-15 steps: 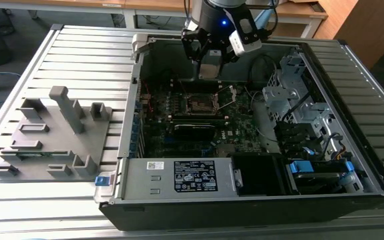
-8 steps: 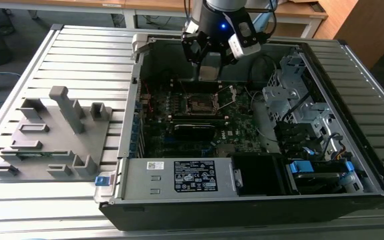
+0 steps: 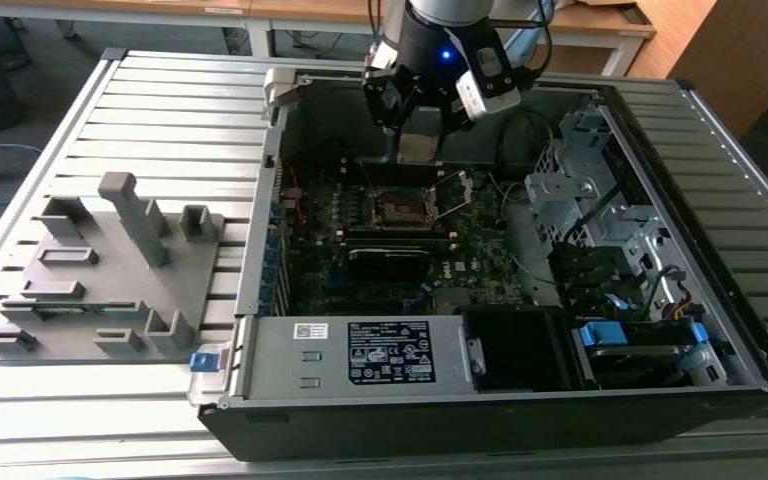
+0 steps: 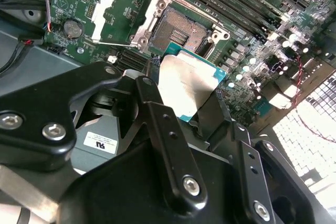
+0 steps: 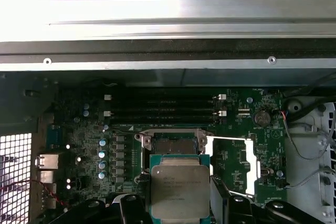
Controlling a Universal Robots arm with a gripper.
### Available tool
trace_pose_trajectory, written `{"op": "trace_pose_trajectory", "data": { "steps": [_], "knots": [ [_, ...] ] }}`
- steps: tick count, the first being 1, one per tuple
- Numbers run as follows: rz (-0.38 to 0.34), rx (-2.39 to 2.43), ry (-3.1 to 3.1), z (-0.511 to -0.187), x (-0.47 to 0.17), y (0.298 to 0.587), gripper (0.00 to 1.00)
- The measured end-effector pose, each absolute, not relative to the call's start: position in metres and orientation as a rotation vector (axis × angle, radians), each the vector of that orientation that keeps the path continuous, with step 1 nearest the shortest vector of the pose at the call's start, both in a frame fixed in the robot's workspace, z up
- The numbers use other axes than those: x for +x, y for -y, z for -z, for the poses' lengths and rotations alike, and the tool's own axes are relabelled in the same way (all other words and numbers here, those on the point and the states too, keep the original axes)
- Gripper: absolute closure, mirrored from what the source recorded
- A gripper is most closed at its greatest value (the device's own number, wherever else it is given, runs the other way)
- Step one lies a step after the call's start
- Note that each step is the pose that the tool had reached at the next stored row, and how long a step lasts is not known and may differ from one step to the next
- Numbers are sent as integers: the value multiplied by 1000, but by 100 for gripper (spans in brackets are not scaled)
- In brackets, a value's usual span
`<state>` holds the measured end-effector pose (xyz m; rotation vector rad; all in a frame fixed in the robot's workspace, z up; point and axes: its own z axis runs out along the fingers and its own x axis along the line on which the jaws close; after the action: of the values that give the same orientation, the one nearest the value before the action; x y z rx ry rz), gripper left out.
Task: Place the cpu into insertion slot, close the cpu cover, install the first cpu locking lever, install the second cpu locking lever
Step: 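Place the cpu into insertion slot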
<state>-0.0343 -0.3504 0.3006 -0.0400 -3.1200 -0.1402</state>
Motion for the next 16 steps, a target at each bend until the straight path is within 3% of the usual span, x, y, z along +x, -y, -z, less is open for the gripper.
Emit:
{"op": "trace_pose_trajectory", "data": {
  "steps": [16],
  "knots": [
    [140, -40, 3120, -298, -34, 350, 46]
  ]
}}
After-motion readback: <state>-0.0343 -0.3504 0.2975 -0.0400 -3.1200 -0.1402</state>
